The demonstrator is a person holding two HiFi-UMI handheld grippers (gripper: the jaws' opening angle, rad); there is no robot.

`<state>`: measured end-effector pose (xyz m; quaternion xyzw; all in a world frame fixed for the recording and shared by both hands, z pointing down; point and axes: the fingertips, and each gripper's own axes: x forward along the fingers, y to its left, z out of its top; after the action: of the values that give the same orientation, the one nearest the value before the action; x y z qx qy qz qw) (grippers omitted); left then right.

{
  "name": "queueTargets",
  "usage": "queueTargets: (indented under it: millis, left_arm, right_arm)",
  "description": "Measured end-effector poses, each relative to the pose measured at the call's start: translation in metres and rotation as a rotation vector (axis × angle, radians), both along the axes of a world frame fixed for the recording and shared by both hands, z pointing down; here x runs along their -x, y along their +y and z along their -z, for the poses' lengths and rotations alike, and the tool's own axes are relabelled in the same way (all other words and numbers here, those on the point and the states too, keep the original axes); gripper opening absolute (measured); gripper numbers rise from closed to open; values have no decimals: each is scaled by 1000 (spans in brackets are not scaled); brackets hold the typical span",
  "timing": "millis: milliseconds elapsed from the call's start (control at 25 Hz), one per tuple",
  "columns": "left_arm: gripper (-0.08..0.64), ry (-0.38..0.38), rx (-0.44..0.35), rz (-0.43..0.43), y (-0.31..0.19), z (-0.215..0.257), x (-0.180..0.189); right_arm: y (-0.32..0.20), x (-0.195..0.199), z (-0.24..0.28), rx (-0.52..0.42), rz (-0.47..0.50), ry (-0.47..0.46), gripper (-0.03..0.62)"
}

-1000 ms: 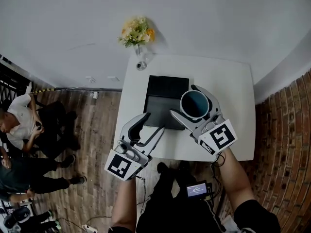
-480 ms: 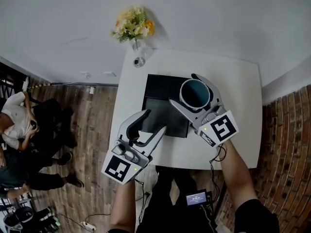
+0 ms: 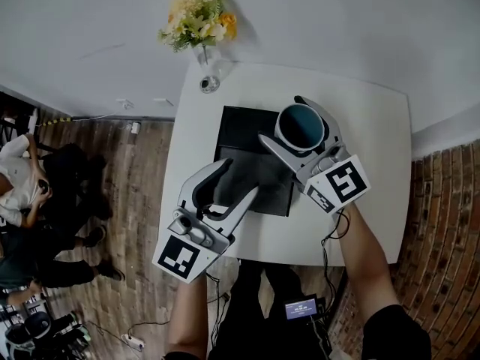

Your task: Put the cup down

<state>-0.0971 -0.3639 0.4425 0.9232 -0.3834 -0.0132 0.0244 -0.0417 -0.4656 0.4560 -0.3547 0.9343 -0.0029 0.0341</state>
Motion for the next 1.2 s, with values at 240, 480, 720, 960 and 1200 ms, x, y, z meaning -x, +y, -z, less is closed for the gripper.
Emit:
queueTargets:
  millis: [240,480,720,960,1200]
  left_arm:
    - [206,-2,7,3,-7,-11,-2]
    - [206,0,16,10,-11,-20,-1]
    - [207,-2,26,13,-13,-27,-1]
    - [206,8,30,16,-16,-29,0]
    - [206,9,30,19,-18,-28,1]
  right_arm:
    - [-14,4,-14,2,2,-4,410]
    - [-23,13,-32,-2,10,36,410]
    - [-24,23,-44,-14,42,83,410]
    - [-28,25,-49,22,73,72,410]
    - [-26,30,-53,44,140,80,410]
